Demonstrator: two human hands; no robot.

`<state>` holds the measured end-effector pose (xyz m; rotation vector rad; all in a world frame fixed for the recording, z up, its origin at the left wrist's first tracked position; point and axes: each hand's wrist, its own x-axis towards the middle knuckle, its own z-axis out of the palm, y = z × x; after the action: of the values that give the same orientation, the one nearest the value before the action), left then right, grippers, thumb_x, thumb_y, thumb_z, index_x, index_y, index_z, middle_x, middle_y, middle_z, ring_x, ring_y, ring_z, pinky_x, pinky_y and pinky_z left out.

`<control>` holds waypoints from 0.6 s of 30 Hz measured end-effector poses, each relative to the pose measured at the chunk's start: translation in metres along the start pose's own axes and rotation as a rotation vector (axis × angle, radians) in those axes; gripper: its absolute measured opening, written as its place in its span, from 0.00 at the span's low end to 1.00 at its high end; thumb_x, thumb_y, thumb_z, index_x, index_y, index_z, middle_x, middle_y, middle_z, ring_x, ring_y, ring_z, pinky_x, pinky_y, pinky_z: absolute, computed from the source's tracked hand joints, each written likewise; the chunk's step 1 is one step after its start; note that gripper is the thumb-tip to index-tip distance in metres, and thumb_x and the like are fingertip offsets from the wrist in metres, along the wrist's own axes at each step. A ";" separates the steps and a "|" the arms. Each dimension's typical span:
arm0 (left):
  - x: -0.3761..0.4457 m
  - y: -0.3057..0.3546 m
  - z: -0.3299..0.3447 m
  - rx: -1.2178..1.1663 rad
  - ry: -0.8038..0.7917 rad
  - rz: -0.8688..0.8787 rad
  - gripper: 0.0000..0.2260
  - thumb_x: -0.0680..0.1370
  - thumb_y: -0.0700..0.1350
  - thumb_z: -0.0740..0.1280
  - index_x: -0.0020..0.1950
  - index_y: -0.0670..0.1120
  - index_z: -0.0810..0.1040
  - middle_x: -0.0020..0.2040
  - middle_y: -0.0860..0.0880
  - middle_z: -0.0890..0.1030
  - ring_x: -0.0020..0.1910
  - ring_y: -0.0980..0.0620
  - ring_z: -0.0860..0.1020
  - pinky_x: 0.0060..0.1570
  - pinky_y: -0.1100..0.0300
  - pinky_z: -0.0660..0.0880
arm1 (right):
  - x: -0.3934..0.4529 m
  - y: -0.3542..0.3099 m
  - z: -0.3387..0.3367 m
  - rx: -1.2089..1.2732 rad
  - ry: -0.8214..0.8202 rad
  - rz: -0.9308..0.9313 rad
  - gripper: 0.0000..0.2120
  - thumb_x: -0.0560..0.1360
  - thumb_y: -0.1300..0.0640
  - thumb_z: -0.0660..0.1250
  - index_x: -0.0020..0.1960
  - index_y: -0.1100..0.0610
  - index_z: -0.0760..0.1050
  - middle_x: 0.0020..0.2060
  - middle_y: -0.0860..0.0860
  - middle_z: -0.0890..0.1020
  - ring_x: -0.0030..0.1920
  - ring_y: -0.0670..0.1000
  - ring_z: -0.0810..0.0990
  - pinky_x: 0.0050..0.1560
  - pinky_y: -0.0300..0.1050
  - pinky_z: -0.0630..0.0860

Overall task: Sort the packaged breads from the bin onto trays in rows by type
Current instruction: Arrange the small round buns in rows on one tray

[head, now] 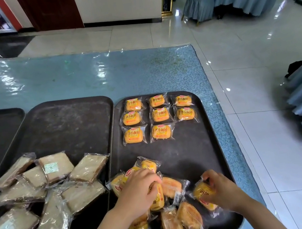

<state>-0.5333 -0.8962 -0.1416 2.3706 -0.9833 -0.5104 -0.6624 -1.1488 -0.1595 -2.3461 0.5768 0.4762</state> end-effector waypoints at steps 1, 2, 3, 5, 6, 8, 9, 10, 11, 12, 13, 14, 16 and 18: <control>-0.001 0.001 0.000 0.006 -0.008 -0.006 0.08 0.81 0.49 0.59 0.55 0.57 0.77 0.57 0.63 0.71 0.63 0.62 0.65 0.68 0.61 0.61 | 0.001 0.000 -0.001 0.033 0.045 0.021 0.24 0.65 0.49 0.76 0.55 0.46 0.67 0.49 0.47 0.75 0.44 0.43 0.75 0.41 0.32 0.69; -0.001 0.002 0.001 0.015 -0.011 -0.010 0.09 0.81 0.49 0.59 0.56 0.57 0.77 0.57 0.63 0.71 0.64 0.62 0.64 0.69 0.61 0.60 | 0.001 -0.002 -0.003 0.060 0.095 0.050 0.24 0.65 0.50 0.76 0.54 0.47 0.66 0.49 0.47 0.76 0.45 0.46 0.76 0.42 0.37 0.69; -0.001 0.004 0.000 0.026 -0.013 -0.015 0.09 0.81 0.49 0.59 0.56 0.57 0.77 0.58 0.63 0.71 0.64 0.62 0.64 0.69 0.61 0.59 | 0.001 -0.004 -0.004 0.089 0.147 0.080 0.24 0.66 0.50 0.76 0.54 0.48 0.66 0.47 0.47 0.77 0.45 0.48 0.76 0.42 0.39 0.68; -0.001 0.009 -0.001 0.043 -0.016 -0.020 0.09 0.81 0.49 0.59 0.57 0.57 0.76 0.58 0.63 0.70 0.64 0.62 0.63 0.69 0.62 0.58 | 0.000 -0.009 -0.007 0.183 0.245 0.133 0.25 0.66 0.50 0.78 0.54 0.51 0.65 0.46 0.47 0.77 0.45 0.50 0.77 0.43 0.41 0.67; -0.001 0.012 -0.002 0.052 -0.013 -0.018 0.09 0.81 0.49 0.59 0.57 0.57 0.75 0.59 0.63 0.70 0.64 0.62 0.63 0.69 0.62 0.58 | -0.001 -0.012 -0.009 0.262 0.288 0.144 0.26 0.66 0.51 0.79 0.55 0.51 0.65 0.46 0.47 0.77 0.45 0.50 0.77 0.43 0.42 0.69; 0.001 0.018 -0.002 0.026 -0.017 -0.020 0.08 0.81 0.49 0.59 0.57 0.56 0.75 0.58 0.63 0.71 0.62 0.63 0.65 0.67 0.64 0.60 | -0.002 -0.020 -0.010 0.463 0.354 0.147 0.29 0.65 0.52 0.80 0.56 0.50 0.65 0.46 0.49 0.78 0.45 0.50 0.79 0.44 0.45 0.74; 0.001 0.021 -0.001 -0.014 -0.014 -0.027 0.08 0.81 0.50 0.60 0.58 0.57 0.74 0.58 0.63 0.71 0.61 0.64 0.66 0.64 0.67 0.62 | -0.003 -0.025 -0.008 0.567 0.375 0.133 0.30 0.64 0.52 0.81 0.56 0.49 0.65 0.47 0.50 0.79 0.45 0.50 0.81 0.45 0.46 0.77; 0.001 0.025 0.000 -0.068 -0.018 -0.044 0.09 0.80 0.51 0.61 0.60 0.57 0.74 0.58 0.63 0.72 0.60 0.65 0.67 0.61 0.70 0.63 | -0.003 -0.030 -0.003 0.661 0.393 0.120 0.29 0.63 0.50 0.80 0.55 0.48 0.66 0.48 0.53 0.80 0.45 0.51 0.82 0.47 0.49 0.79; 0.001 0.030 0.000 -0.142 -0.031 -0.069 0.11 0.80 0.52 0.62 0.62 0.59 0.73 0.58 0.65 0.73 0.59 0.66 0.69 0.58 0.72 0.65 | -0.003 -0.036 0.003 0.746 0.407 0.115 0.28 0.63 0.48 0.80 0.54 0.48 0.67 0.48 0.54 0.81 0.46 0.52 0.82 0.50 0.52 0.80; 0.001 0.035 0.001 -0.248 -0.050 -0.106 0.12 0.80 0.54 0.62 0.63 0.60 0.73 0.59 0.66 0.73 0.60 0.67 0.70 0.57 0.72 0.66 | -0.004 -0.044 0.008 0.826 0.411 0.111 0.27 0.62 0.45 0.79 0.53 0.49 0.68 0.48 0.56 0.81 0.47 0.54 0.83 0.53 0.55 0.79; 0.001 0.040 0.001 -0.384 -0.064 -0.148 0.12 0.80 0.54 0.63 0.63 0.61 0.72 0.59 0.67 0.74 0.59 0.69 0.71 0.56 0.73 0.67 | -0.005 -0.051 0.015 0.912 0.404 0.111 0.29 0.62 0.42 0.79 0.53 0.51 0.68 0.48 0.57 0.81 0.48 0.56 0.83 0.55 0.56 0.79; 0.001 0.044 0.001 -0.527 -0.069 -0.189 0.11 0.80 0.53 0.65 0.62 0.61 0.72 0.58 0.67 0.75 0.58 0.71 0.72 0.54 0.74 0.68 | -0.005 -0.059 0.020 1.009 0.391 0.121 0.31 0.61 0.40 0.79 0.53 0.54 0.69 0.49 0.58 0.81 0.48 0.57 0.83 0.55 0.56 0.79; 0.003 0.048 0.001 -0.717 -0.027 -0.243 0.10 0.80 0.49 0.66 0.59 0.60 0.72 0.55 0.63 0.78 0.54 0.72 0.75 0.53 0.74 0.71 | -0.007 -0.073 0.027 1.174 0.358 0.132 0.32 0.63 0.43 0.78 0.55 0.60 0.68 0.47 0.58 0.80 0.46 0.55 0.83 0.52 0.52 0.81; 0.005 0.048 -0.002 -0.798 0.035 -0.295 0.10 0.80 0.48 0.66 0.60 0.59 0.73 0.54 0.60 0.81 0.53 0.66 0.79 0.52 0.67 0.75 | -0.011 -0.084 0.032 1.207 0.330 0.101 0.25 0.68 0.47 0.77 0.54 0.60 0.68 0.43 0.57 0.79 0.43 0.53 0.82 0.49 0.50 0.81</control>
<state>-0.5553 -0.9280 -0.1122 1.7761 -0.3019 -0.7898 -0.6335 -1.0670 -0.1336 -1.2240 0.8260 -0.2200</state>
